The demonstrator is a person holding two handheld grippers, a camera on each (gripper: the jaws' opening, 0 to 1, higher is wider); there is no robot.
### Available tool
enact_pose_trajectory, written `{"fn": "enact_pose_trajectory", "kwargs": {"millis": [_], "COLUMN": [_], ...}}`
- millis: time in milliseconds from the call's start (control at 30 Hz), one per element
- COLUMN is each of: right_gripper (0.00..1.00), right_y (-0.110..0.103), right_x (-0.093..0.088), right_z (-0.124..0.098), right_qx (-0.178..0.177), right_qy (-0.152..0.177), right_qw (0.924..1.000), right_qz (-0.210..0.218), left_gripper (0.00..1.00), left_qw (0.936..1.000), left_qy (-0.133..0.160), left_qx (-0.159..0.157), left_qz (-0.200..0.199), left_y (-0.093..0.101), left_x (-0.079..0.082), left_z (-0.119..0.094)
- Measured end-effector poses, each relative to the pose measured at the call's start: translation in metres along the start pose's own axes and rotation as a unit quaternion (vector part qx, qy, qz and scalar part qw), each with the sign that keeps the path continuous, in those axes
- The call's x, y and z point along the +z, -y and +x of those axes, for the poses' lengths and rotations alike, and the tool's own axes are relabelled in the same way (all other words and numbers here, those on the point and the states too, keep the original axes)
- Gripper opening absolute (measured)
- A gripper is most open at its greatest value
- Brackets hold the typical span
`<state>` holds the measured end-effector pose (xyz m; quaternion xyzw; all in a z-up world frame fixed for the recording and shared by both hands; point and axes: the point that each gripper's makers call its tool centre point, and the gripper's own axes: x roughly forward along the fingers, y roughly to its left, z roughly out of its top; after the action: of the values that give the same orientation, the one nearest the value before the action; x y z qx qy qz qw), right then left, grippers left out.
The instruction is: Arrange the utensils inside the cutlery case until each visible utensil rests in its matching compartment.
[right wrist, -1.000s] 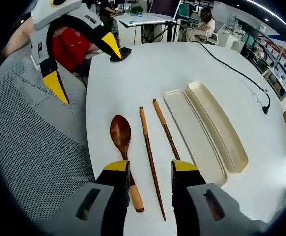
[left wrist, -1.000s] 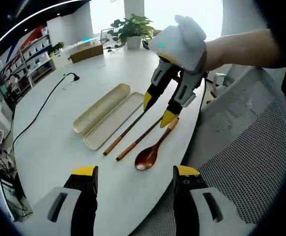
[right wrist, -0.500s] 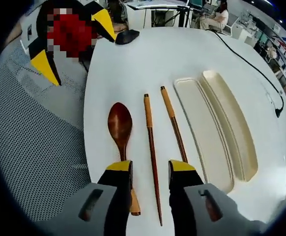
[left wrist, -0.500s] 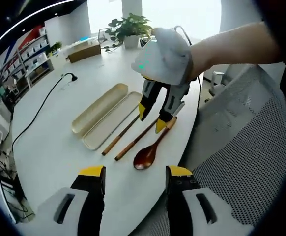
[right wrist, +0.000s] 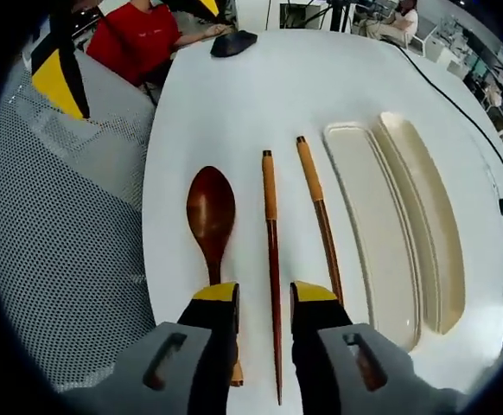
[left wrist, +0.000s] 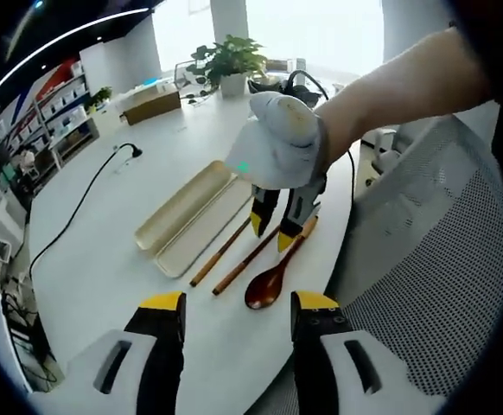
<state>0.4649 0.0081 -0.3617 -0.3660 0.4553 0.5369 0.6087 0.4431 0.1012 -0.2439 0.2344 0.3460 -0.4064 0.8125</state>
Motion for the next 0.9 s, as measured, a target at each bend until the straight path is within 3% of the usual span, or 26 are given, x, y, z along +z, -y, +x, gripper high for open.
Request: {"fn": "enact_pose_trajectory", "kwargs": {"millis": [100,200,467,900], "right_gripper": [0.18,0.17,0.12,0.09], "right_y": [0.0028,0.0047,0.0088,0.0079], "right_x": [0.0013,0.0001,0.0025,0.0056], "right_z": [0.0003,0.0006,0.0015,0.0026], "right_qx": [-0.005,-0.013,-0.013,-0.014], "right_qy": [-0.005,-0.020,-0.014,-0.024], "right_qw": [0.9999,0.9981,0.9996,0.9989], "right_qz": [-0.011,-0.056,-0.020,-0.038], "left_gripper": [0.50,0.50,0.49,0.49], "left_qw": [1.0000,1.0000,1.0000,0.9999], "left_qy": [-0.002,-0.005,-0.008,-0.006], "left_qx": [0.000,-0.001,-0.003,-0.005], "left_qz": [0.001,0.003,0.005,0.006], "left_y": [-0.0006,0.0002,0.0012,0.0020], "left_x": [-0.0009,-0.0017,-0.0024,-0.0016], "left_z": [0.0002,0.0008,0.0019,0.0012]}}
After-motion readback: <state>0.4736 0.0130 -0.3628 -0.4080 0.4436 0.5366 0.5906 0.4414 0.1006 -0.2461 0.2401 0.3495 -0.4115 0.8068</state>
